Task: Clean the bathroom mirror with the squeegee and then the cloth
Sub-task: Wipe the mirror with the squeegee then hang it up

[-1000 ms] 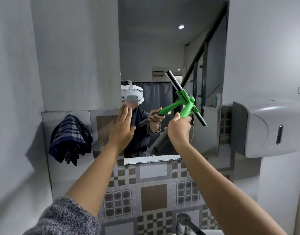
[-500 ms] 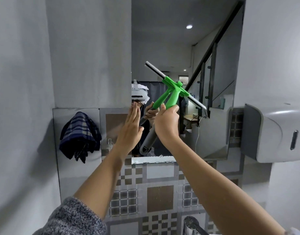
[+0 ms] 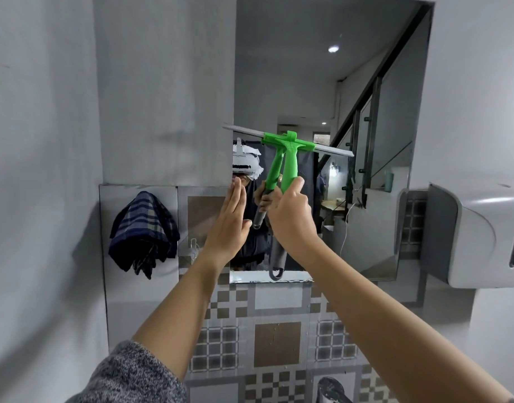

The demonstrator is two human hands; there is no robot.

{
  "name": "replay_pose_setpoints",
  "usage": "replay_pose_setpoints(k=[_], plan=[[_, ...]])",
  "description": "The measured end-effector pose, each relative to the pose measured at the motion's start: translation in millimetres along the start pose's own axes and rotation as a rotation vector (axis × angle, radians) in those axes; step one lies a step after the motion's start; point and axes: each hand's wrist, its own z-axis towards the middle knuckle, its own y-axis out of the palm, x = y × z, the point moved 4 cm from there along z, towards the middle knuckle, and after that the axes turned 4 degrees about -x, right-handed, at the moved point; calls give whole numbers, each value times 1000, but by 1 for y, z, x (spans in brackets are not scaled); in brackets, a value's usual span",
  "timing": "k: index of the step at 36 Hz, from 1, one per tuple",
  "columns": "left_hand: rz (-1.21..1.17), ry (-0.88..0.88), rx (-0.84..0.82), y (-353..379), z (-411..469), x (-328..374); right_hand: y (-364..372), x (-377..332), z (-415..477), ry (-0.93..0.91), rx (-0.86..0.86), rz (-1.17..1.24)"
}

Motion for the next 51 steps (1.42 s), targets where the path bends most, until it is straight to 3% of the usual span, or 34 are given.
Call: replay_pose_setpoints(k=[11, 28, 51], plan=[[-48, -67, 25, 11, -8, -2, -21, 22, 2, -106, 26, -360], [-50, -111, 111, 15, -12, 6, -58, 36, 14, -232, 24, -460], [-4, -145, 86, 13, -12, 8, -84, 48, 33, -352, 0, -593]])
